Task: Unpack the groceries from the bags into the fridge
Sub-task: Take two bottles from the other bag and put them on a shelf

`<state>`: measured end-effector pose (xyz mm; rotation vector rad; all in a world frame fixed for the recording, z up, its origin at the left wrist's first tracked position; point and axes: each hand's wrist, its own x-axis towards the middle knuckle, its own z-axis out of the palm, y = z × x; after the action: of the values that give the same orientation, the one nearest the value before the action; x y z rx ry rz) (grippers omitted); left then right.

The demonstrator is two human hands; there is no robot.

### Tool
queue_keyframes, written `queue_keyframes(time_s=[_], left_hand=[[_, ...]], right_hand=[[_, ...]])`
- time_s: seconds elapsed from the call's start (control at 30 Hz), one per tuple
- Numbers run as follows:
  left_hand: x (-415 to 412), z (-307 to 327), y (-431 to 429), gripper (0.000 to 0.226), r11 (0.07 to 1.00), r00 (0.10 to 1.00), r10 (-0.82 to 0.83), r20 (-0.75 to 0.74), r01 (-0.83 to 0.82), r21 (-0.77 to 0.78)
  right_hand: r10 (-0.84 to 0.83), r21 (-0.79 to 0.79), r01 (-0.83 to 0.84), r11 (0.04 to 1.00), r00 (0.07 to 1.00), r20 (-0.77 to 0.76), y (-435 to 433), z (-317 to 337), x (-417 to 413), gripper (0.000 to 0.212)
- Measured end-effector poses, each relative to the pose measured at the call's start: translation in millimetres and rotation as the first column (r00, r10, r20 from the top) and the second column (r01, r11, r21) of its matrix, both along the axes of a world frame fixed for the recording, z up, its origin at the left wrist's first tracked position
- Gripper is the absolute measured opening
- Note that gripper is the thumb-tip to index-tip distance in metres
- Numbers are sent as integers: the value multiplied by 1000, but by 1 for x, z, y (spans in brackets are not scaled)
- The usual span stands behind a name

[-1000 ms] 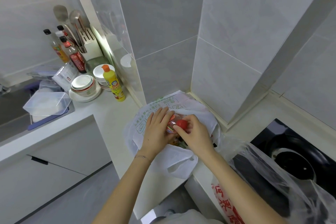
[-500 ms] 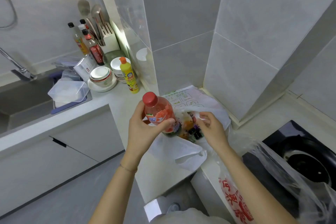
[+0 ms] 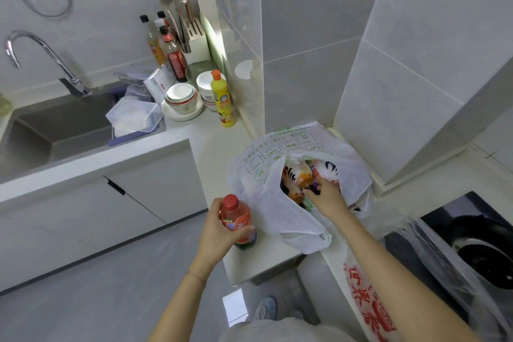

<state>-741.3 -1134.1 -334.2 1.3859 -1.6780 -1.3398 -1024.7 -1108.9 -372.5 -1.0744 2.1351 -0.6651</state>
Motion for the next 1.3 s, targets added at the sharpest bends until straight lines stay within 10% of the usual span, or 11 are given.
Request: queue_keyframes(time_s=[0.8, 1.3], left_hand=[[-6, -38, 6, 66, 996, 995, -94, 34, 94, 1], [-7, -44, 7, 69, 996, 996, -88, 18, 87, 26]], right_hand=[[-130, -7, 130, 992, 991, -12, -10, -9, 28, 40], [-260, -318, 194, 928, 948, -182, -9, 83, 0, 36]])
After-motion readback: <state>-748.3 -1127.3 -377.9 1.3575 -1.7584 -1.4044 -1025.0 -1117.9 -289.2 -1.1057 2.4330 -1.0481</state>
